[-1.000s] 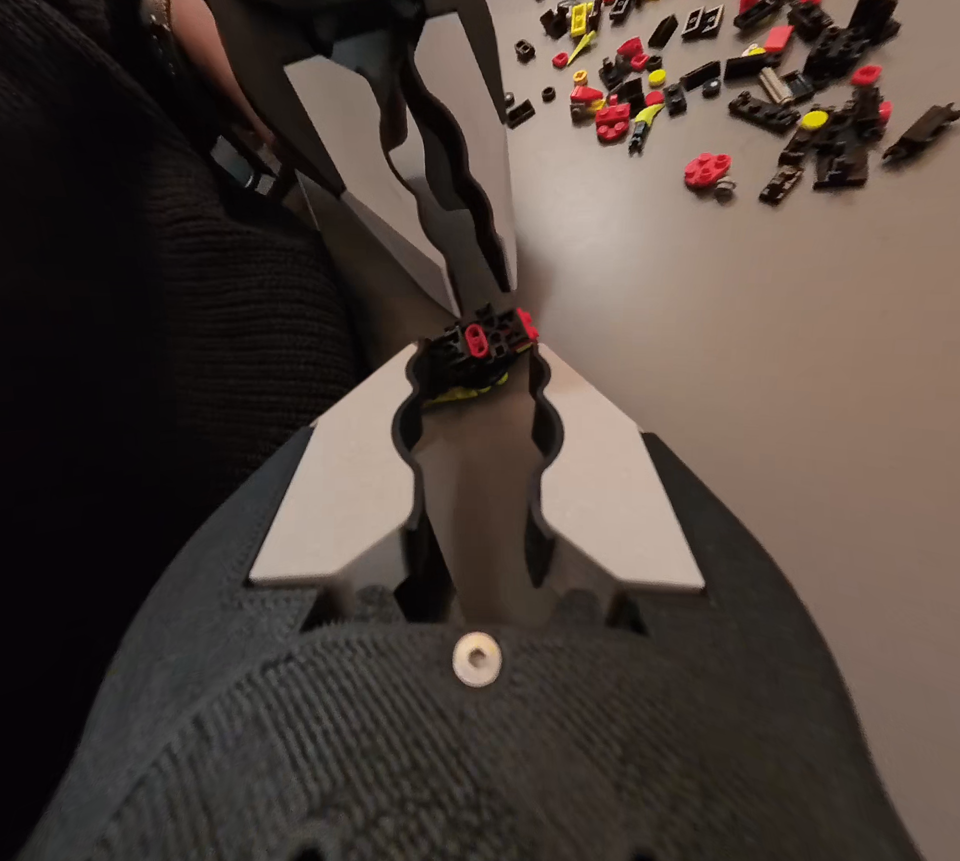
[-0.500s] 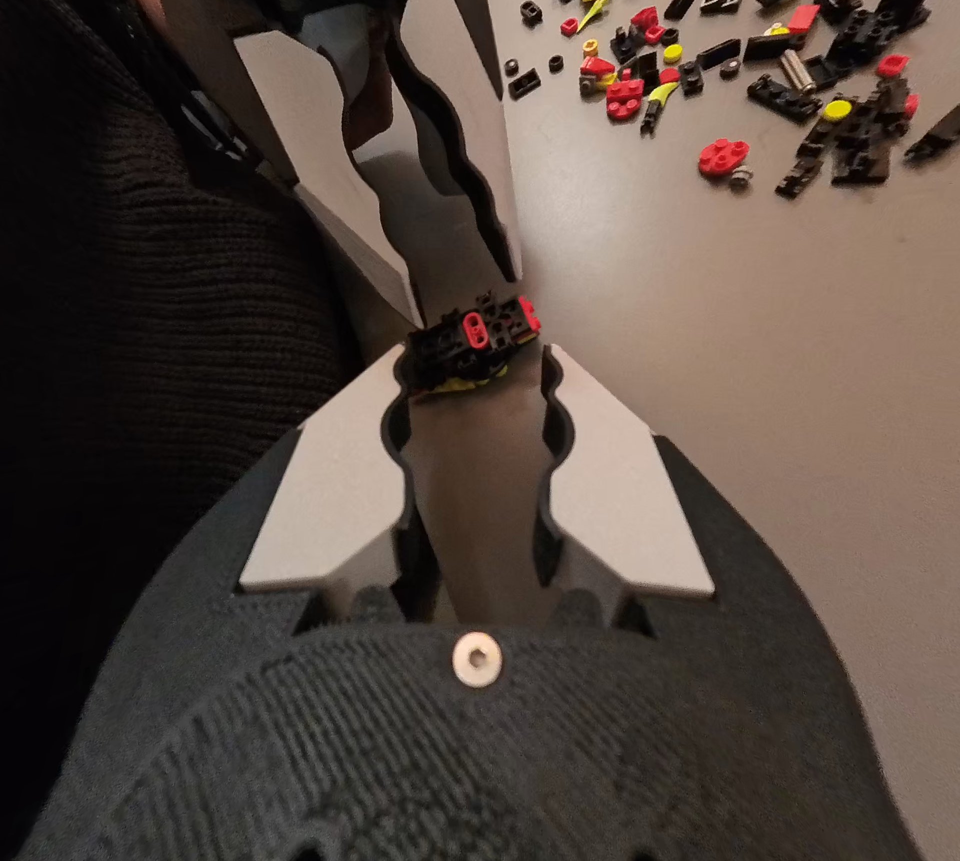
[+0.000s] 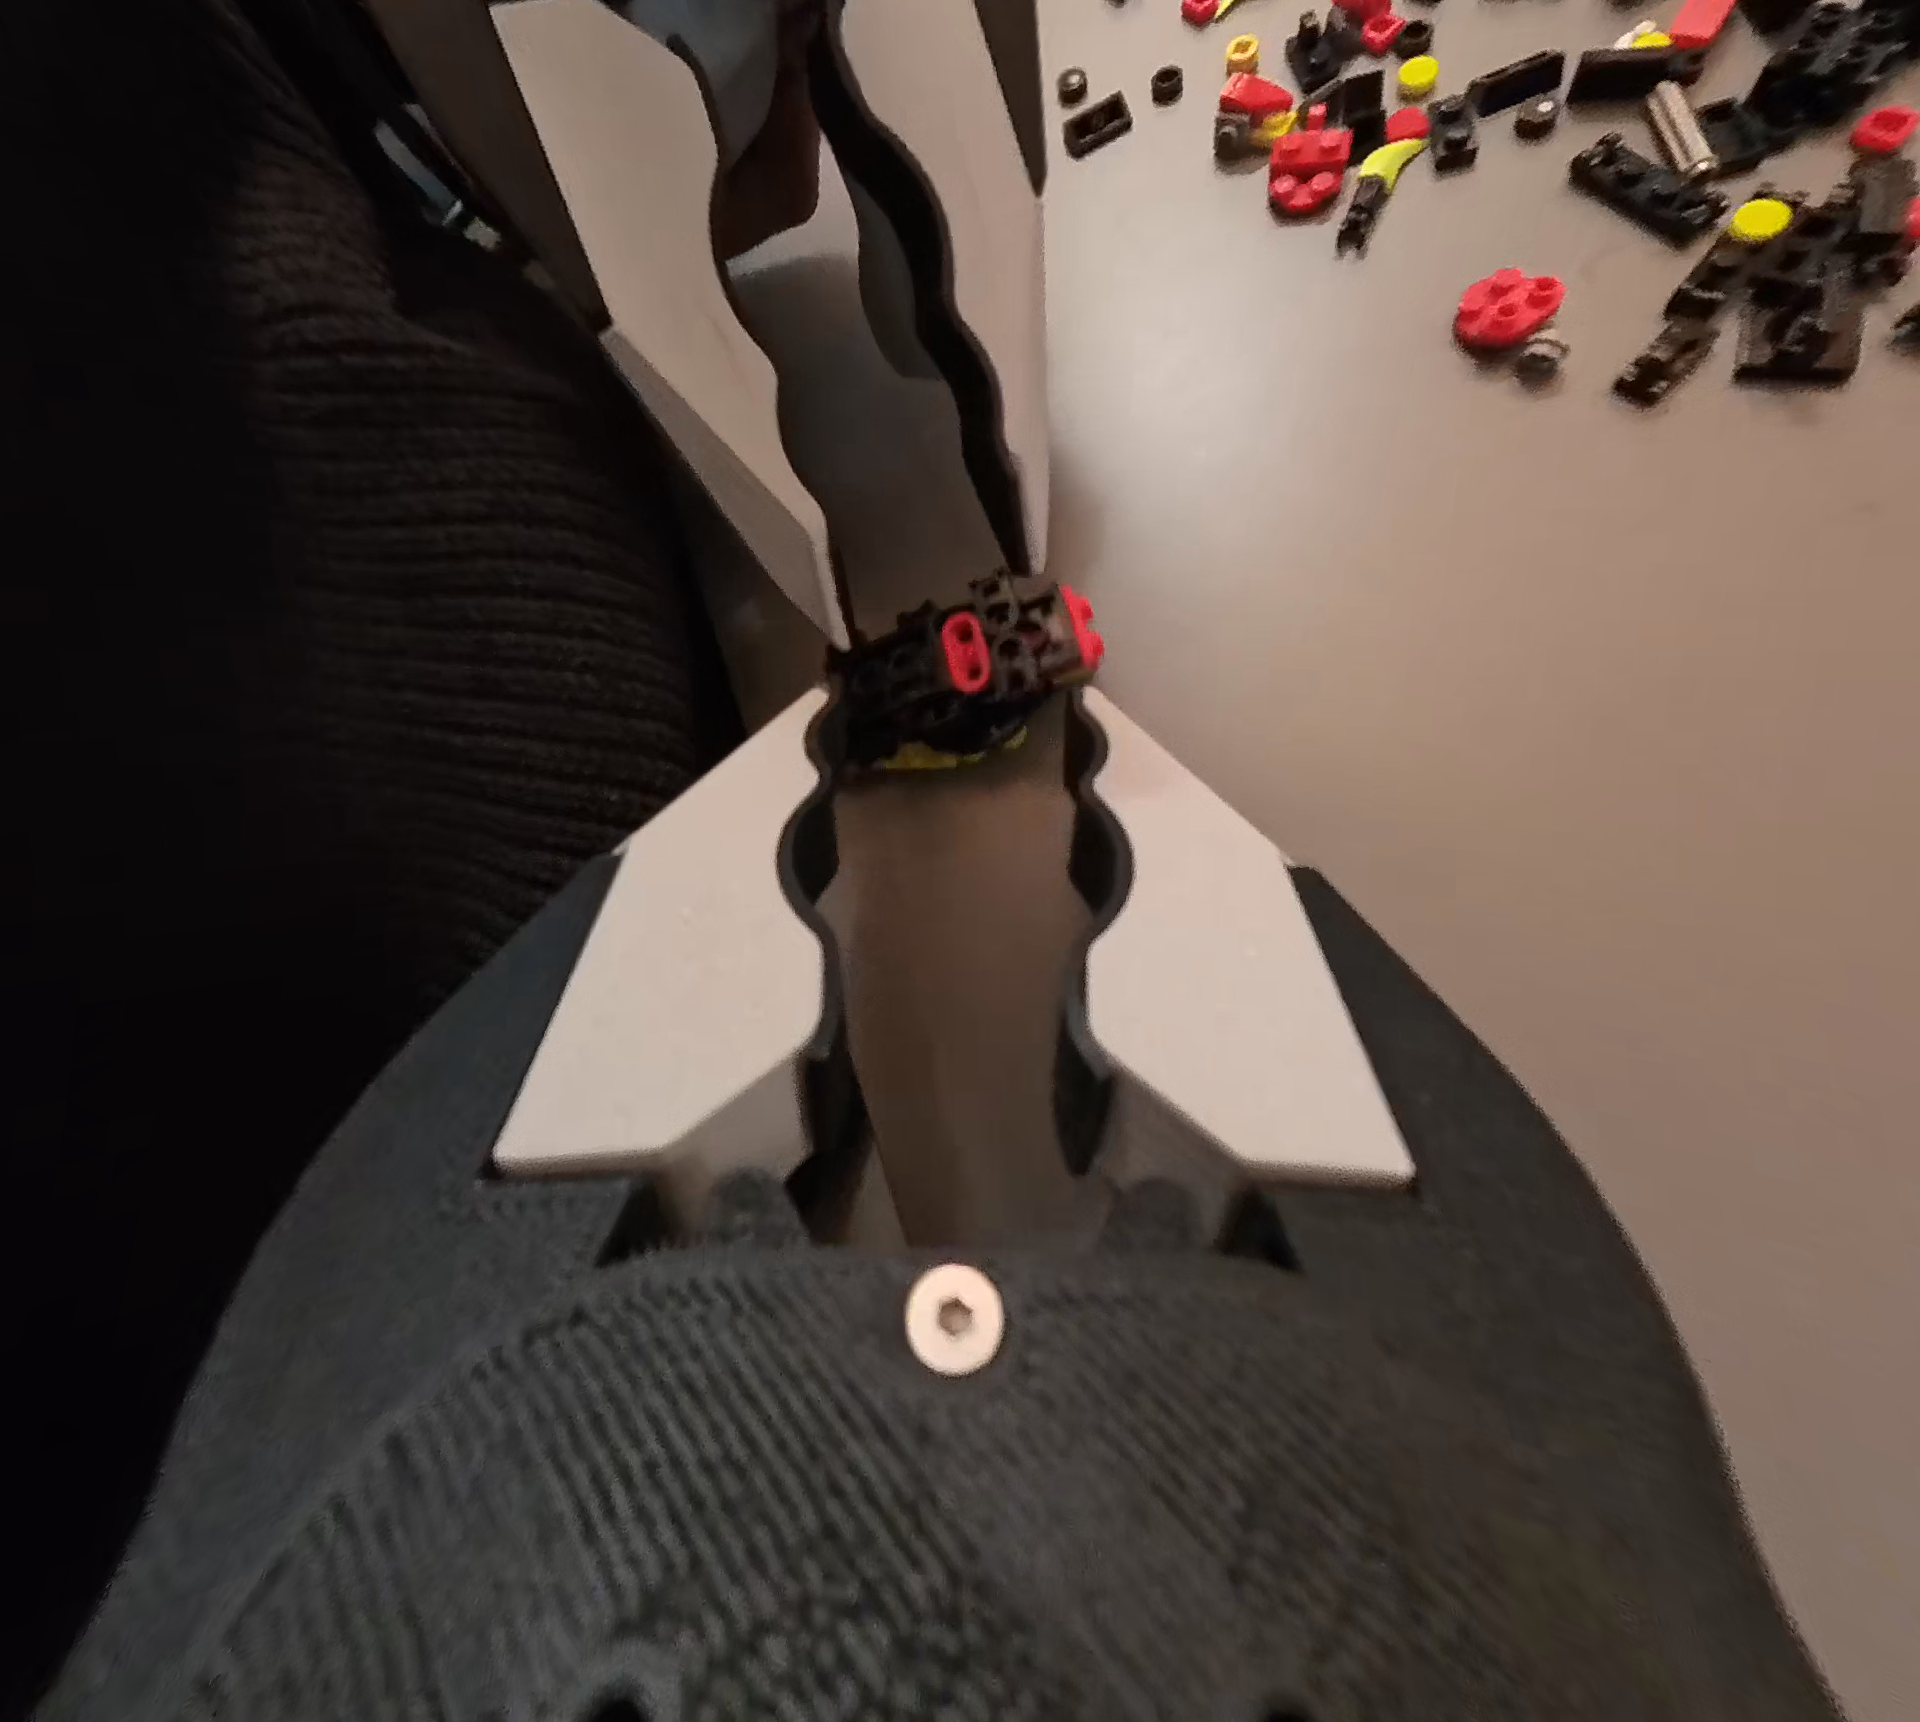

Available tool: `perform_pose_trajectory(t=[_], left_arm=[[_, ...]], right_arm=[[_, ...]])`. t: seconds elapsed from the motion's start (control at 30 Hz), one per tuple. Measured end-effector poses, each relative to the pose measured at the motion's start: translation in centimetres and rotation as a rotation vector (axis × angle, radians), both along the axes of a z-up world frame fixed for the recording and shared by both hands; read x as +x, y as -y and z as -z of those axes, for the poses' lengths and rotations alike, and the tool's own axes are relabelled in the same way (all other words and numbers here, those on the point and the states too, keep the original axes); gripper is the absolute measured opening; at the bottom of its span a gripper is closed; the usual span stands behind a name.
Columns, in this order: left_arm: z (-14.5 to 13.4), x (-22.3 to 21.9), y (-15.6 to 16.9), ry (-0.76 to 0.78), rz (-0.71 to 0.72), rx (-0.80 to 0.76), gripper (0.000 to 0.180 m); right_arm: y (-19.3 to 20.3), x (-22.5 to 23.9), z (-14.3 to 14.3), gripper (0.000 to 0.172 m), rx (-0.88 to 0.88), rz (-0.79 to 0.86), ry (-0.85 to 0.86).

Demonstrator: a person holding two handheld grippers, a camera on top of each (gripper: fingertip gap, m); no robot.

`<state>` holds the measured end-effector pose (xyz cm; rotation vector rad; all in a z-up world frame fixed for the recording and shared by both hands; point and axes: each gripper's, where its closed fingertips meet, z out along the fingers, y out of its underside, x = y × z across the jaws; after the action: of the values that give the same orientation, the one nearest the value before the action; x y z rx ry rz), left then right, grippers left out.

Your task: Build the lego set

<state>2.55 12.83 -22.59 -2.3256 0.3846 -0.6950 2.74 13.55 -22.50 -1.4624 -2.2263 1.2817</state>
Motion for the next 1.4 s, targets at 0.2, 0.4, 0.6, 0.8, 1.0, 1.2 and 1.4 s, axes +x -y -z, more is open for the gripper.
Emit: perform_pose_trajectory(t=[0.2, 0.4, 0.6, 0.8, 1.0, 1.2, 1.4], left_arm=[[-0.2, -0.4, -0.8, -0.013, -0.061, 0.017, 0.022], [-0.2, -0.6, -1.1, -0.066, -0.069, 0.05, 0.025], [-0.3, -0.5, -1.1, -0.058, -0.068, 0.05, 0.02], [-0.3, -0.6, -1.1, -0.06, -0.068, 0.051, 0.02], [-0.3, -0.7, -1.3, -0.079, -0.073, 0.074, 0.023], [-0.3, -0.6, -1.3, -0.067, -0.066, 0.074, 0.021], [-0.3, -0.7, -1.5, -0.06, -0.069, 0.07, 0.021]], right_arm=[[-0.3, -0.2, -0.1, 0.036, 0.016, 0.019, -0.01], [-0.6, -0.4, -0.1, 0.036, 0.032, 0.037, -0.013], [-0.6, -0.4, -0.1, 0.035, 0.038, 0.044, -0.007], [-0.6, -0.4, -0.1, 0.035, 0.042, 0.046, -0.008], [-0.6, -0.4, -0.1, 0.035, 0.016, 0.053, 0.0], [-0.7, -0.4, -0.1, 0.035, 0.016, 0.054, 0.0], [-0.8, -0.4, -0.1, 0.035, 0.023, 0.056, -0.005]])
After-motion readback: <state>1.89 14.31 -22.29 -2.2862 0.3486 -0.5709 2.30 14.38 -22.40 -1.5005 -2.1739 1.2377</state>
